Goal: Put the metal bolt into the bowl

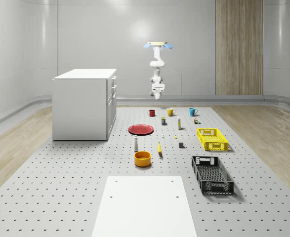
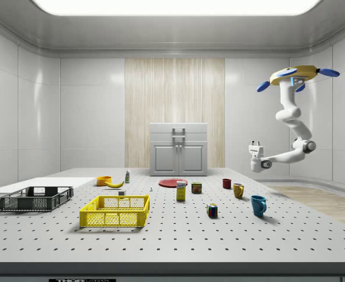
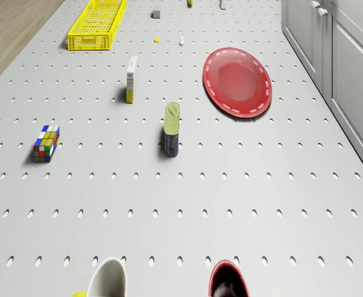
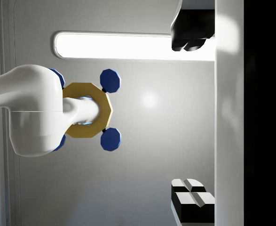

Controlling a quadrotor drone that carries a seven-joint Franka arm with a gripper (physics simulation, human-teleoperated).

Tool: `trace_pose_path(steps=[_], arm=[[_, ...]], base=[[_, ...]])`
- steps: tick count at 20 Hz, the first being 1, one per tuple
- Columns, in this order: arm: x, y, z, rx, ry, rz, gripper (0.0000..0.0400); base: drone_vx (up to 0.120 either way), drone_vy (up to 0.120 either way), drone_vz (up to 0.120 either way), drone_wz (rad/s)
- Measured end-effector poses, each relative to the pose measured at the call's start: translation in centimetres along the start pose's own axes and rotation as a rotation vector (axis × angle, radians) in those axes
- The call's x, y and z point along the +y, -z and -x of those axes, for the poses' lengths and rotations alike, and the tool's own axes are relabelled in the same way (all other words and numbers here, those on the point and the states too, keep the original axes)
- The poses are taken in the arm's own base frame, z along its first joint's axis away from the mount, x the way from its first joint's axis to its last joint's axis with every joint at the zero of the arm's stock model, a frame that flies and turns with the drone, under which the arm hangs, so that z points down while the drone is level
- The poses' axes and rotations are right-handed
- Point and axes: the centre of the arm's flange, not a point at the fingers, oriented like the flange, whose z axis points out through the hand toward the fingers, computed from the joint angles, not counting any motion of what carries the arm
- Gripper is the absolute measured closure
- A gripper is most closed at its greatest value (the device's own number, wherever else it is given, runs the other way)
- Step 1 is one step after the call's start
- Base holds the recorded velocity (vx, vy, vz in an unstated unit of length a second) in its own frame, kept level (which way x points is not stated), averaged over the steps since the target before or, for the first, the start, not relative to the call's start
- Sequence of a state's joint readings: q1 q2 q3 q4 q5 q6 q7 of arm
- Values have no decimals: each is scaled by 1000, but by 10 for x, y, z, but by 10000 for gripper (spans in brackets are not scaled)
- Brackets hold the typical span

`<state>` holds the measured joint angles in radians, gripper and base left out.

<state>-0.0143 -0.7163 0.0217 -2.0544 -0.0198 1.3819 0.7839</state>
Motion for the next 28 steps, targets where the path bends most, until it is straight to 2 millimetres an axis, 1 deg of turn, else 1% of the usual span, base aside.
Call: trace_pose_path(steps=[2,10,14,17,20,21,23,25,28], arm=[[-1,0,1,11,0,9,0],[-10,-1,11,110,2,100,0],[-21,-5,23,235,5,221,0],[-36,-15,38,396,9,379,0],[-53,-38,56,639,15,622,0],[-59,-49,62,740,17,724,0],[-67,-79,70,968,22,953,0],[-67,-114,71,1212,26,1200,0],[-54,-158,59,1549,33,1542,0]], base=[[120,-120,0,0],[120,0,0,0],[120,0,0,0],[120,0,0,0],[120,0,0,0],[120,0,0,0],[120,0,0,0],[120,0,0,0],[120,0,0,0]])
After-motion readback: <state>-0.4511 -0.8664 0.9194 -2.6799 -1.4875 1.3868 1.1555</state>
